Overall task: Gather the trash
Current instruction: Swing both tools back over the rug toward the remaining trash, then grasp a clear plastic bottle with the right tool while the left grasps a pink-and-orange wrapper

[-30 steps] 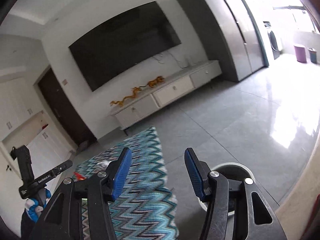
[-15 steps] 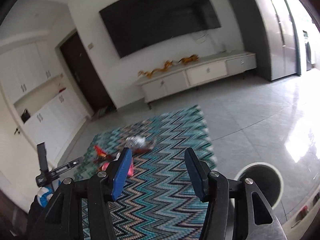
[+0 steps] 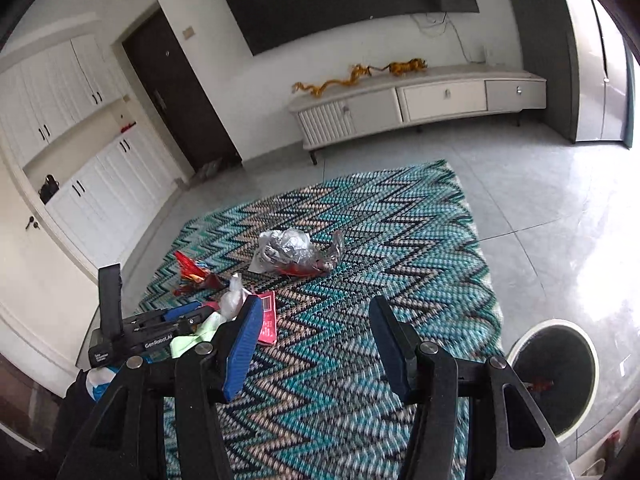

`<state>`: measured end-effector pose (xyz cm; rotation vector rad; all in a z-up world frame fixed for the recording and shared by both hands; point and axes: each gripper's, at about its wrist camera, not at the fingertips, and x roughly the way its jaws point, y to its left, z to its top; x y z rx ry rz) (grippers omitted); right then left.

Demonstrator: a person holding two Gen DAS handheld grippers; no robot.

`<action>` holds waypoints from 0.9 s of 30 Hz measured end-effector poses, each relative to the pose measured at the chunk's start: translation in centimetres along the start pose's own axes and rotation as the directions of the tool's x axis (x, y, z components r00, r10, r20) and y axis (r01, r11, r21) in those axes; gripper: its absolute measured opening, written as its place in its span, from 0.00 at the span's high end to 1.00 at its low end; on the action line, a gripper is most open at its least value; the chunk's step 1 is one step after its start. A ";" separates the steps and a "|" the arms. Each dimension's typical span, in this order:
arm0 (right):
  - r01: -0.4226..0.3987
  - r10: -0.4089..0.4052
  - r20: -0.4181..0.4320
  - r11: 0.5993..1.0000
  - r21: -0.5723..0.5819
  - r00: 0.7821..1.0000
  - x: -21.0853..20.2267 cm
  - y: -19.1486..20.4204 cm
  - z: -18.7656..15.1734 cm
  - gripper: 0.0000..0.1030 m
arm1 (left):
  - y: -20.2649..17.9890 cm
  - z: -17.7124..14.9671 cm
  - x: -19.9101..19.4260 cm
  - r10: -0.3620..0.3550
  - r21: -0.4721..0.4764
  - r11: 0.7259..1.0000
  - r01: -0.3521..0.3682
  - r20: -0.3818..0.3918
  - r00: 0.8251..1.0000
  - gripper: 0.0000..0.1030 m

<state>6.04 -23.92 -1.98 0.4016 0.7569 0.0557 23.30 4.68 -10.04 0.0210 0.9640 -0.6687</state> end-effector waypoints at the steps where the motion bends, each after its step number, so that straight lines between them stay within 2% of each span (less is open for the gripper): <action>1: 0.000 0.000 -0.008 1.000 -0.006 1.000 0.5 0.0 0.1 0.49 | 0.0 -0.1 0.4 -0.012 0.000 1.000 0.012 -0.004 1.000 0.64; 5: -0.003 0.000 -0.067 0.999 -0.039 0.998 4.8 -0.1 1.0 0.49 | -0.6 -0.6 0.9 -0.014 0.038 0.999 0.013 0.016 1.000 0.64; 9: -0.026 0.022 -0.105 0.999 -0.038 0.994 8.8 -0.2 1.7 0.49 | -0.5 -0.8 1.0 -0.044 0.025 0.999 0.043 0.037 0.998 0.70; 17: -0.063 0.068 -0.151 0.997 0.037 0.986 15.5 -1.3 2.6 0.50 | -0.3 -1.1 0.3 -0.057 0.013 0.998 0.057 0.066 0.996 0.73; 21: -0.050 0.055 -0.174 0.998 0.033 0.983 17.2 -1.5 2.5 0.70 | -0.3 -1.1 -0.4 -0.043 0.009 0.999 0.042 0.083 0.996 0.74; 27: -0.071 0.076 -0.144 0.997 0.041 0.987 14.8 -2.0 1.7 0.75 | -0.1 -1.0 -2.7 -0.029 -0.009 1.000 0.030 0.117 0.993 0.74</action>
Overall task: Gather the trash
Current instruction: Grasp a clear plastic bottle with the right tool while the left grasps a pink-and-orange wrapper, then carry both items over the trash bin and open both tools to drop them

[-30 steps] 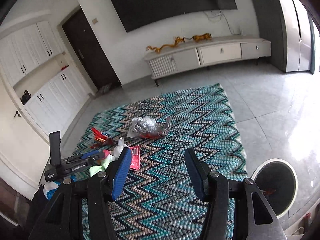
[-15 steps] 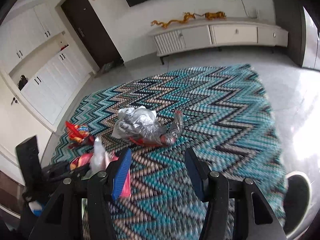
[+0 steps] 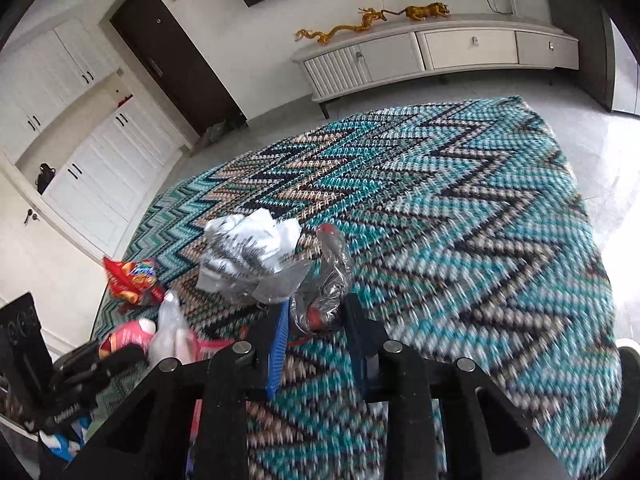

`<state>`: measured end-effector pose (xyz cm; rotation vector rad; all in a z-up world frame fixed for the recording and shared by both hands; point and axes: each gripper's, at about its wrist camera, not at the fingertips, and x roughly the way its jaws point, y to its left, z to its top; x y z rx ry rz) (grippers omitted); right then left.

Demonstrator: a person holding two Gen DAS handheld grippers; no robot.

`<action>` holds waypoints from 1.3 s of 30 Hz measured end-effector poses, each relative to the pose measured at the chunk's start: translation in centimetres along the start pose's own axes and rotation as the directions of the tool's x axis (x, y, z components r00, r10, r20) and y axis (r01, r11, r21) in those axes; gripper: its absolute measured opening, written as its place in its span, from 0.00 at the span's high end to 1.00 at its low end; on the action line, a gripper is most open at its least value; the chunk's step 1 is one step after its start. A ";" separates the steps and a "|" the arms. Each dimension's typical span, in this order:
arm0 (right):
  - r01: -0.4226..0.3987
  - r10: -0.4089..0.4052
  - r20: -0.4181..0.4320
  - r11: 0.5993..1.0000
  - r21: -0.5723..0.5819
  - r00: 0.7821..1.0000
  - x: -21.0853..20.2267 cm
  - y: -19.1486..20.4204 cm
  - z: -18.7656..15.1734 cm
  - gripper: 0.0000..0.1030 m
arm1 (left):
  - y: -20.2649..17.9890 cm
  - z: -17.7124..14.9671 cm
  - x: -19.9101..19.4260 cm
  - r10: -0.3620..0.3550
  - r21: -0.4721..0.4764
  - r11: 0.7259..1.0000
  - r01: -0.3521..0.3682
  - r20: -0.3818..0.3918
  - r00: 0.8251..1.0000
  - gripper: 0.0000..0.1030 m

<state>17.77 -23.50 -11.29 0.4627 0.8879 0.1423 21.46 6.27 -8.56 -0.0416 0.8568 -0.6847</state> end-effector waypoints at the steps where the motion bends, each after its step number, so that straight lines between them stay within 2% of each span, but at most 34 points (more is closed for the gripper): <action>1: -0.004 0.004 0.007 1.000 0.001 1.000 -0.7 -0.1 -0.3 0.75 | -0.1 0.0 -0.5 0.001 -0.001 1.000 -0.001 0.008 1.000 0.74; 11: -0.094 0.093 0.107 0.995 0.011 0.990 -10.4 0.5 -5.2 0.75 | -3.8 -0.7 -6.1 -0.015 0.025 1.000 0.013 0.081 0.997 0.75; 16: -0.098 0.097 0.164 0.995 0.002 0.982 -15.2 0.4 -7.4 0.75 | -7.6 -0.9 -8.2 -0.039 0.071 0.997 0.032 0.103 0.994 0.75; 23: -0.090 0.083 0.264 0.996 0.012 0.961 -21.7 -0.9 -10.2 0.75 | -13.3 -1.1 -9.0 -0.100 0.130 0.988 0.086 0.106 0.989 0.75; 30: -0.061 0.022 0.354 0.993 0.100 0.935 -26.9 -5.7 -12.9 0.75 | -20.6 -1.2 -7.5 -0.191 0.194 0.965 0.177 0.054 0.980 0.75; 33: -0.048 -0.015 0.382 0.987 0.156 0.924 -28.7 -8.5 -14.0 0.75 | -24.3 -1.1 -5.6 -0.226 0.235 0.947 0.218 0.005 0.974 0.75; 39: 0.039 -0.142 0.383 0.964 0.265 0.913 -30.6 -13.8 -15.4 0.75 | -32.0 -0.9 -0.3 -0.263 0.305 0.910 0.281 -0.100 0.960 0.75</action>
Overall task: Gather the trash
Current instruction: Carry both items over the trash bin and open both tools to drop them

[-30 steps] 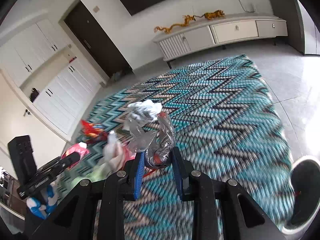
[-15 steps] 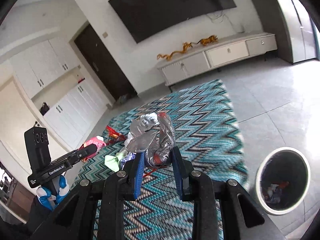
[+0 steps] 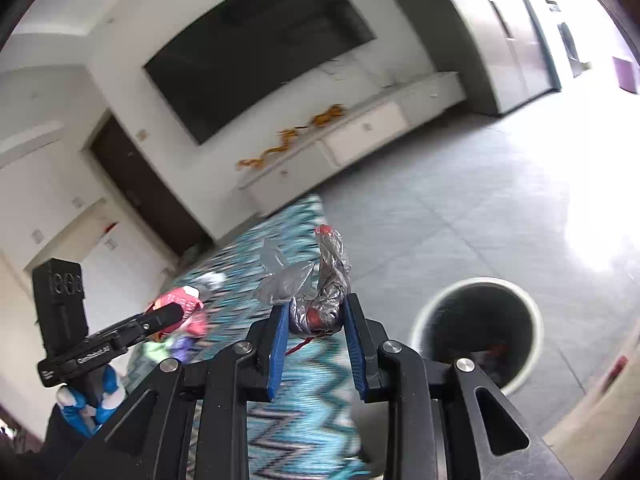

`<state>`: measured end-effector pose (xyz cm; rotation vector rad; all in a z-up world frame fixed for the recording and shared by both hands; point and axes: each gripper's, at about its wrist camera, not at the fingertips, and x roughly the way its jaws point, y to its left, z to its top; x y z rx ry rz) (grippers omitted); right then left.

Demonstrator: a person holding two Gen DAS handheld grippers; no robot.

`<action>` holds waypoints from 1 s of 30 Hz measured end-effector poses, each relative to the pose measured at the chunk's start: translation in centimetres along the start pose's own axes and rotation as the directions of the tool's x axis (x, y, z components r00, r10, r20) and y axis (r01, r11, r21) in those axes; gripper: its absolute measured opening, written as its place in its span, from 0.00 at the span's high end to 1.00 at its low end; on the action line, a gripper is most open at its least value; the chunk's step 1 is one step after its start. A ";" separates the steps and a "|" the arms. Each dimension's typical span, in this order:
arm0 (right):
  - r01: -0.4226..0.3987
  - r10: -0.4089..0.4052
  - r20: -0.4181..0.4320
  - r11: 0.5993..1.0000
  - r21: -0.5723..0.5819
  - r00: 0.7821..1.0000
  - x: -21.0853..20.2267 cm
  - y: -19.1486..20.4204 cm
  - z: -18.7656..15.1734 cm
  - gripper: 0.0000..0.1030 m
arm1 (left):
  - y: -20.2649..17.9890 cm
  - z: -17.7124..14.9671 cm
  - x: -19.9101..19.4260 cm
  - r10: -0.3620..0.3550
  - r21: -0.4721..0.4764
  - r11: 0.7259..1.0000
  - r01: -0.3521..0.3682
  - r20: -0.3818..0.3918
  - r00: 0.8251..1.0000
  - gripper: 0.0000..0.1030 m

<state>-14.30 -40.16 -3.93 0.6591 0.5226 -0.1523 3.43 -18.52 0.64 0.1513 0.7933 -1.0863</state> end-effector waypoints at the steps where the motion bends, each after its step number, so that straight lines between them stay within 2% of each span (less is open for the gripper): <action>1: 0.024 -0.024 0.000 1.000 0.006 1.000 0.0 -0.8 0.2 0.75 | -0.8 0.5 1.4 -0.007 0.010 1.000 0.008 -0.019 1.000 0.75; 7: 0.144 -0.141 -0.041 0.987 0.069 0.989 2.0 -6.2 0.8 0.75 | -4.3 2.6 9.8 -0.022 0.044 0.999 0.028 -0.120 0.992 0.75; 16: 0.242 -0.222 -0.148 0.960 0.138 0.964 7.3 -12.2 0.6 0.73 | -5.2 4.3 20.7 -0.037 0.013 0.999 0.041 -0.243 0.969 0.72; 22: 0.302 -0.268 -0.204 0.940 0.157 0.941 9.9 -15.2 -0.1 0.72 | -6.1 4.6 24.8 -0.066 -0.008 0.998 0.066 -0.282 0.957 0.71; 24: 0.324 -0.286 -0.218 0.931 0.166 0.933 10.4 -16.1 -0.4 0.67 | -6.2 4.5 25.8 -0.087 -0.032 0.996 0.081 -0.293 0.952 0.68; 25: 0.332 -0.292 -0.222 0.928 0.171 0.930 10.6 -16.5 -0.4 0.59 | -6.1 4.5 26.1 -0.093 -0.042 0.996 0.084 -0.298 0.950 0.65; 27: 0.348 -0.306 -0.226 0.921 0.177 0.925 10.6 -16.9 -0.6 0.49 | -5.9 4.5 26.4 -0.096 -0.055 0.995 0.084 -0.296 0.950 0.51; 30: 0.359 -0.316 -0.226 0.915 0.184 0.921 10.5 -17.1 -0.7 0.49 | -6.2 4.4 25.9 -0.106 -0.054 0.994 0.094 -0.292 0.951 0.51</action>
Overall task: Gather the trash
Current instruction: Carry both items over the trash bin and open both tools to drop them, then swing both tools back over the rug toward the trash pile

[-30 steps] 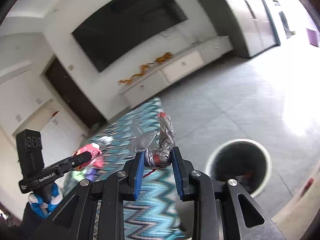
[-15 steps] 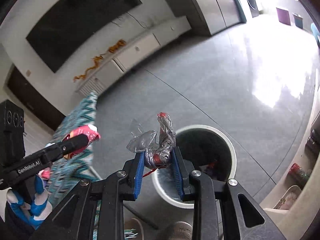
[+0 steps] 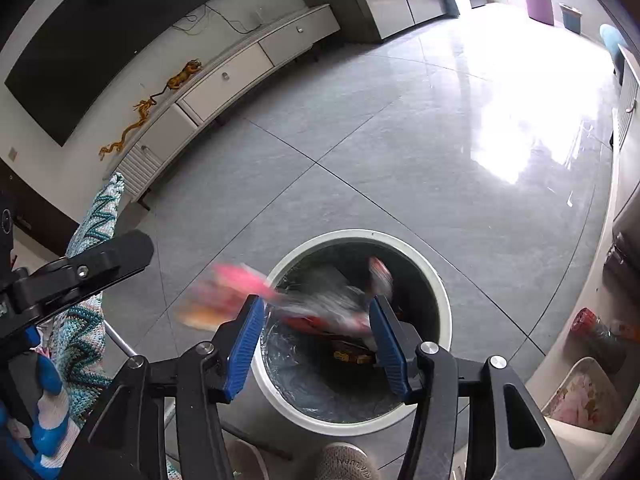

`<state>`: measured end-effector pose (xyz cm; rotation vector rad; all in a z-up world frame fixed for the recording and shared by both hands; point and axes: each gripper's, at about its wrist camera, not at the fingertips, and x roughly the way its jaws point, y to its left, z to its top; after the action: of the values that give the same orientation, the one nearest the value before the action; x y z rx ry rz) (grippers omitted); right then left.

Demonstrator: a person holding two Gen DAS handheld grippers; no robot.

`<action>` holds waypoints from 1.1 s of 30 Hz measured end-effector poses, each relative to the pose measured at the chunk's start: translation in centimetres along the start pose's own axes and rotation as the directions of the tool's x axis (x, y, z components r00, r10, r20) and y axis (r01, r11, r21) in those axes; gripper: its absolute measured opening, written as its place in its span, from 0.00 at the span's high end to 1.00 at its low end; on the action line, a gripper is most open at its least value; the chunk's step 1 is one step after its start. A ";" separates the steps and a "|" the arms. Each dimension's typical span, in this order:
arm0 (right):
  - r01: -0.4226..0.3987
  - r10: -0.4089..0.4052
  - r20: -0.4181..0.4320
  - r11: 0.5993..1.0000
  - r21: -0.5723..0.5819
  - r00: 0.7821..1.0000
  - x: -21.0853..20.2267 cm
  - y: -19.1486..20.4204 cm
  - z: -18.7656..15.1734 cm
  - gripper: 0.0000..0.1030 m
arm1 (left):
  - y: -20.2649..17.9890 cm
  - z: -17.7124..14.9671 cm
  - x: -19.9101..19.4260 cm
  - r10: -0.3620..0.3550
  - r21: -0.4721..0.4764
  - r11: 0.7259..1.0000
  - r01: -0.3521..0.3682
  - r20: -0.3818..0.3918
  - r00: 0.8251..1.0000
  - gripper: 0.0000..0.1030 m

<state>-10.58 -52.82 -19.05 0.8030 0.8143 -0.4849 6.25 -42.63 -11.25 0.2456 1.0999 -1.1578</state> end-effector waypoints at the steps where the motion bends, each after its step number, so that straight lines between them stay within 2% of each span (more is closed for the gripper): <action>1: 0.002 -0.002 0.002 1.000 0.003 1.000 -0.2 -0.1 -0.1 0.49 | 0.0 -0.1 -0.3 0.001 0.002 1.000 -0.001 0.002 1.000 0.51; 8: -0.006 0.005 0.034 1.000 0.020 0.999 -2.6 0.3 -0.5 0.49 | -0.5 -1.0 -3.6 0.016 0.006 1.000 -0.016 0.050 0.999 0.51; 13: -0.041 0.040 0.080 0.999 0.010 0.996 -6.2 1.7 -1.5 0.49 | -1.4 -2.3 -7.8 0.071 0.042 0.996 -0.076 0.116 0.991 0.51; 16: -0.062 0.062 0.108 0.998 -0.006 0.992 -8.4 2.8 -1.9 0.49 | -1.4 -3.4 -11.1 0.110 0.056 0.991 -0.121 0.168 0.980 0.51; 20: -0.091 0.097 0.154 0.995 -0.045 0.983 -11.9 5.0 -2.8 0.49 | -1.3 -5.3 -15.6 0.152 0.064 0.983 -0.171 0.230 0.961 0.51; 27: -0.155 0.182 0.206 0.978 -0.141 0.961 -17.0 9.6 -4.4 0.49 | -0.1 -8.6 -23.3 0.230 0.032 0.967 -0.254 0.324 0.918 0.51; 30: -0.180 0.221 0.224 0.965 -0.188 0.949 -19.2 11.7 -5.3 0.49 | 1.1 -10.1 -26.9 0.251 0.012 0.962 -0.274 0.365 0.896 0.51; 33: -0.185 0.240 0.237 0.954 -0.235 0.941 -21.1 13.8 -6.1 0.49 | 2.8 -11.9 -31.0 0.302 -0.010 0.945 -0.326 0.411 0.860 0.51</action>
<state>-17.01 -37.83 1.11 0.6065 0.5129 -0.2971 2.45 -14.64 6.54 0.2081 0.6255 -0.8939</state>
